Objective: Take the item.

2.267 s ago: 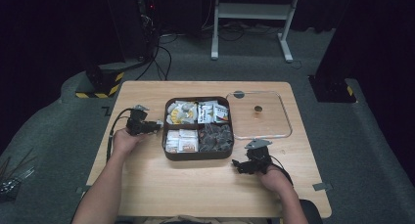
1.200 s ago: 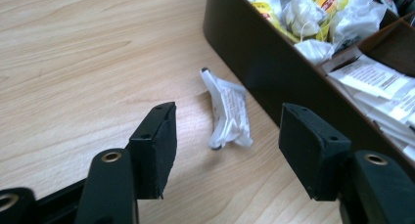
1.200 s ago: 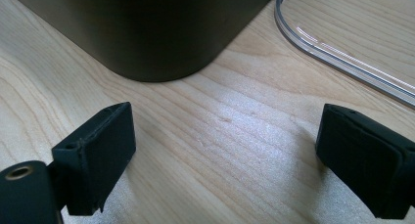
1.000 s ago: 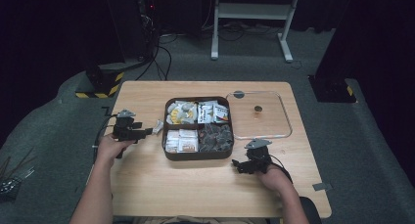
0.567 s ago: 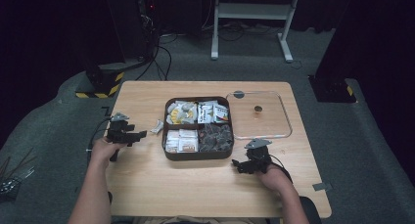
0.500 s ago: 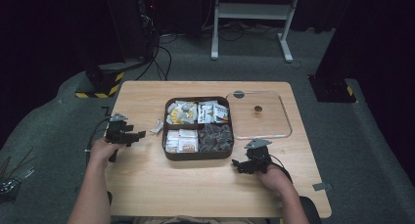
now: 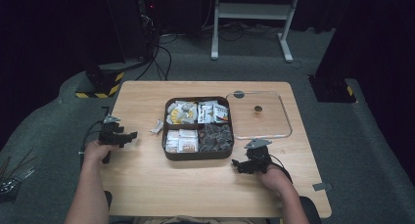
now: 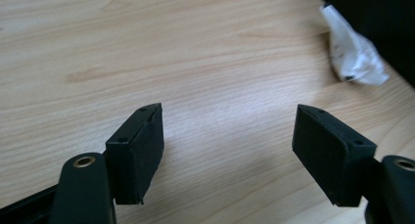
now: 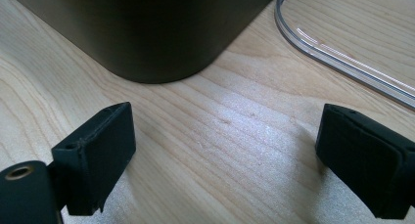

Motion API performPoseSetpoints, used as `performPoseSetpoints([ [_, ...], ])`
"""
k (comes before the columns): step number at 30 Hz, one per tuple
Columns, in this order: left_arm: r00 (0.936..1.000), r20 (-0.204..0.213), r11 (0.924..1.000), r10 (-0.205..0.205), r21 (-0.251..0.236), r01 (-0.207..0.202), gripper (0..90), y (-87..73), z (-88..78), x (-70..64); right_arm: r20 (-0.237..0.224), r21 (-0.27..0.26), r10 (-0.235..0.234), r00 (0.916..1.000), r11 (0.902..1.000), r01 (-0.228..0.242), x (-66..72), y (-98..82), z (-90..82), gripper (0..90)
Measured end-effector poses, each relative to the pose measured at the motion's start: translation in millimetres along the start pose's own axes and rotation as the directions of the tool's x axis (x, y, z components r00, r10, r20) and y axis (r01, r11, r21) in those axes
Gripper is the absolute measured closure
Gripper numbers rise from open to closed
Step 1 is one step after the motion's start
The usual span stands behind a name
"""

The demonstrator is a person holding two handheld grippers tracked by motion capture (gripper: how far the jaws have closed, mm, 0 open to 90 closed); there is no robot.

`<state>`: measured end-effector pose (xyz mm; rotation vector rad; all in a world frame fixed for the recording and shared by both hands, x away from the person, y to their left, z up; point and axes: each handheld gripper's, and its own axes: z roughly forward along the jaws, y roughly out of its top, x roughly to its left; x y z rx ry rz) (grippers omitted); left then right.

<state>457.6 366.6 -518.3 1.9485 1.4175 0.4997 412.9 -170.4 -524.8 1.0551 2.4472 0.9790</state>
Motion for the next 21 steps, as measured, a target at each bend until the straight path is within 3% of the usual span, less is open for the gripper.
performPoseSetpoints([
  [4,0.9999,-0.016,1.0000,0.001,-0.009,-0.001,27.7,-2.7,1.6,4.2,0.000,0.000,0.000,1.0000,1.0000,0.000,0.0,0.0,0.0,7.6],
  [11,0.9965,-0.067,0.9978,0.049,-0.041,-0.052,21.4,-7.6,5.9,4.9,0.000,-0.001,-0.001,1.0000,1.0000,0.001,0.0,0.0,0.1,7.6],
  [15,0.9965,-0.078,0.9985,0.032,-0.042,-0.035,17.0,-7.0,8.0,2.1,0.000,0.000,0.000,1.0000,1.0000,0.000,0.0,0.0,0.0,7.7],
  [21,0.9900,-0.139,0.9994,-0.022,-0.030,0.018,10.1,-4.9,10.9,-3.1,0.000,0.000,0.001,1.0000,1.0000,-0.001,-0.1,0.0,0.0,7.7],
])
